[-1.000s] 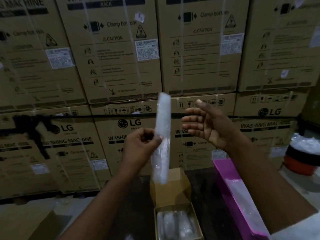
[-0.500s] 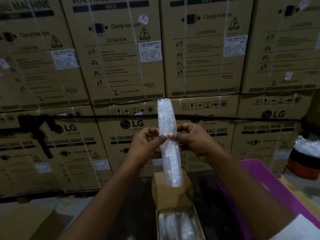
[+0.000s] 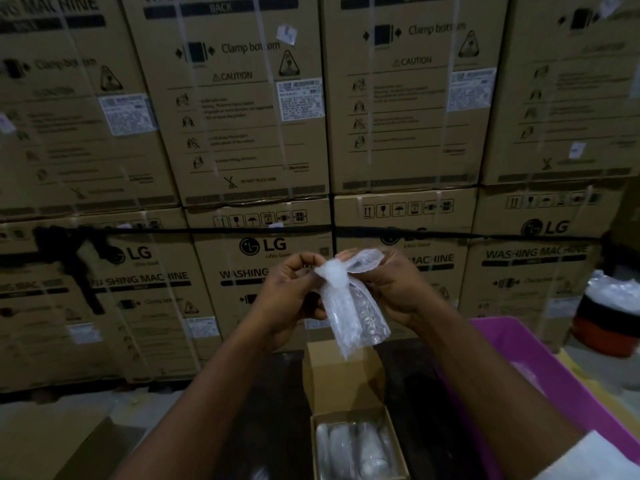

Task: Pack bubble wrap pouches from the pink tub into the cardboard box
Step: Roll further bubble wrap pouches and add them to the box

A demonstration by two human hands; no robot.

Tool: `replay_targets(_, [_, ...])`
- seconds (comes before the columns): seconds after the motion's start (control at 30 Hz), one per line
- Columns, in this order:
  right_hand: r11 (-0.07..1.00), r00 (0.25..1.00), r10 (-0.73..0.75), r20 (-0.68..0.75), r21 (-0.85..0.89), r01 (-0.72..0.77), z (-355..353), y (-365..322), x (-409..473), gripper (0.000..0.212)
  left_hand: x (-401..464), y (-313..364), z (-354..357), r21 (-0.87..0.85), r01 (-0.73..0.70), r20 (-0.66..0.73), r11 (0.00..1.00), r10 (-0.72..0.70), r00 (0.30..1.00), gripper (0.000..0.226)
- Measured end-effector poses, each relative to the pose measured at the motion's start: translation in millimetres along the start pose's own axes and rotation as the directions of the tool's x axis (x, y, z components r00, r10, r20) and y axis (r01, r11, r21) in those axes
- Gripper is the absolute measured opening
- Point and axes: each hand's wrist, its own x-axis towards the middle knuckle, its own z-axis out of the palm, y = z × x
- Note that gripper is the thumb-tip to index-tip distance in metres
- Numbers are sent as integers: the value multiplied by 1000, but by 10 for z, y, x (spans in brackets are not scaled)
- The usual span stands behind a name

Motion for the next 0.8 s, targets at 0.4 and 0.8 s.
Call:
replay_targets(0.4, [691,862,-504,55,-573,440,21,222,-10,32,-2,-104,-44,-49,167,32,985,-165,986,54])
replay_targets(0.8, [975,990,123,68,-193,-108,94,327,-244,30,-15,-301,44,250,-250,-307,935,321,896,56])
